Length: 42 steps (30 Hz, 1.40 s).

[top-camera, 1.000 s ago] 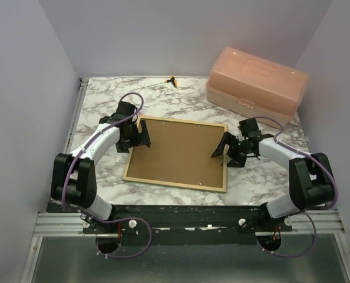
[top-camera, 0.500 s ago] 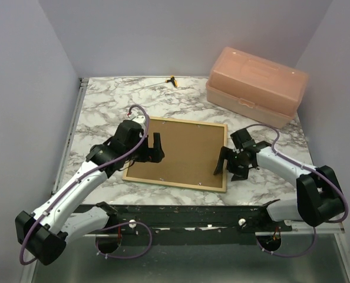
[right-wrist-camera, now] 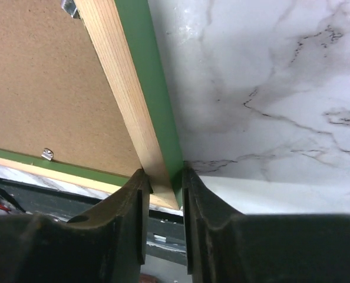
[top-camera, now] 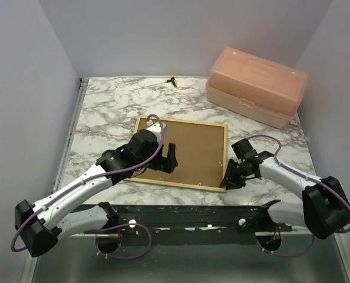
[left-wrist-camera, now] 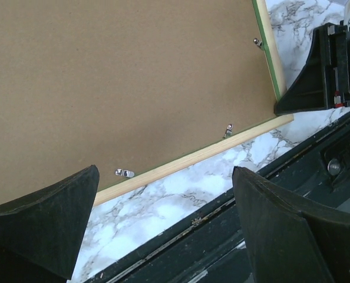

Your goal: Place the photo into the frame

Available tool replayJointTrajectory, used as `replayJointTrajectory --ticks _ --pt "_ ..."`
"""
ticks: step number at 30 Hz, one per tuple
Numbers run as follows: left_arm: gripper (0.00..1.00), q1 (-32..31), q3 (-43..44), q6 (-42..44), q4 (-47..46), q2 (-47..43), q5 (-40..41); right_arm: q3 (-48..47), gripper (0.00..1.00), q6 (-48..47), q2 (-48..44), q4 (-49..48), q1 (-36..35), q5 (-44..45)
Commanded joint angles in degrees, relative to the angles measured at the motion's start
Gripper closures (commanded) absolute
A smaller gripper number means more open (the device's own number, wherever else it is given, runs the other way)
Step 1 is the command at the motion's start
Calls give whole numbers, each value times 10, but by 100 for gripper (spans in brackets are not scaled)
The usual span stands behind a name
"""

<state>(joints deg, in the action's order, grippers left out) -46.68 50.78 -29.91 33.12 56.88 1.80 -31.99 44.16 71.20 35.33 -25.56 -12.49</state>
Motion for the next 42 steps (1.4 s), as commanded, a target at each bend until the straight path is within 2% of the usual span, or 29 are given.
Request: replayJointTrajectory --ticks 1,5,9,14,21,27,34,42 --pt "2 -27 -12 23 -36 13 26 14 77 7 3 4 -6 -4" --pt "1 -54 -13 48 -48 27 27 -11 94 3 -15 31 -7 0" --pt "1 -91 -5 85 -49 44 46 -46 100 -3 -29 65 -7 -2" --pt "1 -151 2 134 -53 57 72 -92 100 -6 -39 99 -6 -24" --pt "1 -248 17 215 -51 72 153 -156 100 -13 -53 149 -6 -36" --pt "1 -339 30 283 -36 119 283 -184 100 -16 -55 164 -6 -60" --pt "2 -382 39 326 -41 188 348 -218 100 -18 -64 181 -7 -76" --pt "4 -395 44 379 -73 268 444 -243 100 -26 -73 200 -6 -84"
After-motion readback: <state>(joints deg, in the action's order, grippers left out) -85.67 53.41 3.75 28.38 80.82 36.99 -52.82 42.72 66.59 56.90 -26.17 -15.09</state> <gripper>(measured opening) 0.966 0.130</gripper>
